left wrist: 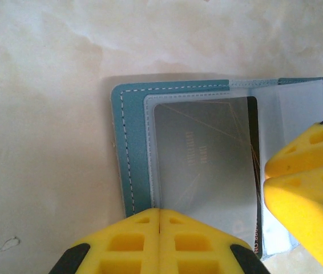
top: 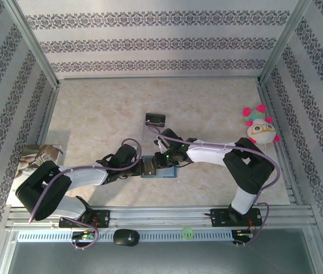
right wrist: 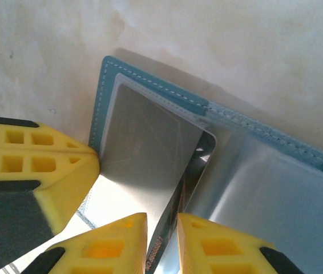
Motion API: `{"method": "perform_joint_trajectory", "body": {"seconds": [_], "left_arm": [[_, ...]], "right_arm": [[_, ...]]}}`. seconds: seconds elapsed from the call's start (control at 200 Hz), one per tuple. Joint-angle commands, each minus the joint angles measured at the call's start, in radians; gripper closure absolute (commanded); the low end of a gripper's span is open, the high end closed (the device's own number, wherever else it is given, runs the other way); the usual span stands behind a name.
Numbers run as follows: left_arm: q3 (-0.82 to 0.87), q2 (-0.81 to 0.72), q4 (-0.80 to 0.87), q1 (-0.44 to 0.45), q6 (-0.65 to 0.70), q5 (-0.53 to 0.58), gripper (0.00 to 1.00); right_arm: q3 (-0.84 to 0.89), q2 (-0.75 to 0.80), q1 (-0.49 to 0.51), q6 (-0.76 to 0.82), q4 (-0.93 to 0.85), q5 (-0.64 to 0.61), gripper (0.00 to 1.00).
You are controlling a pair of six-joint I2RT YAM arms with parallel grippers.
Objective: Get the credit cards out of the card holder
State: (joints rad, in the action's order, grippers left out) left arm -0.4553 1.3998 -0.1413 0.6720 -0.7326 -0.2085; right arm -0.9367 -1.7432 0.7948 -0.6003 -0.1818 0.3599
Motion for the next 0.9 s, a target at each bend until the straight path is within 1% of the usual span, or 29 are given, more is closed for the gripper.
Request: {"method": "perform_joint_trajectory", "body": {"seconds": [0.0,0.265,0.375,0.63,0.739,0.789,0.894], "left_arm": [[0.000,0.026,0.016,-0.014,0.022,-0.007,0.95],[0.029,0.048,-0.018,-0.015,-0.003,-0.024,0.98],[0.032,0.053,-0.026,-0.015,-0.006,-0.027,0.98],[0.029,0.069,-0.041,-0.015,-0.008,-0.037,0.99],[0.032,0.076,-0.047,-0.015,-0.010,-0.040,0.99],[0.034,0.078,-0.050,-0.015,-0.014,-0.043,0.99],[0.038,0.080,-0.051,-0.014,-0.015,-0.040,0.99]], "right_arm": [[0.016,-0.018,-0.009,-0.009,0.015,-0.004,0.78],[0.032,-0.024,-0.025,-0.019,0.043,0.013,0.80],[0.034,-0.032,-0.028,-0.023,0.051,0.021,0.82],[0.049,-0.051,-0.035,-0.041,0.114,0.089,0.80],[0.053,-0.055,-0.038,-0.047,0.126,0.097,0.80],[0.057,-0.054,-0.039,-0.050,0.131,0.099,0.82],[0.068,-0.042,-0.045,-0.054,0.130,0.085,0.91]]}}
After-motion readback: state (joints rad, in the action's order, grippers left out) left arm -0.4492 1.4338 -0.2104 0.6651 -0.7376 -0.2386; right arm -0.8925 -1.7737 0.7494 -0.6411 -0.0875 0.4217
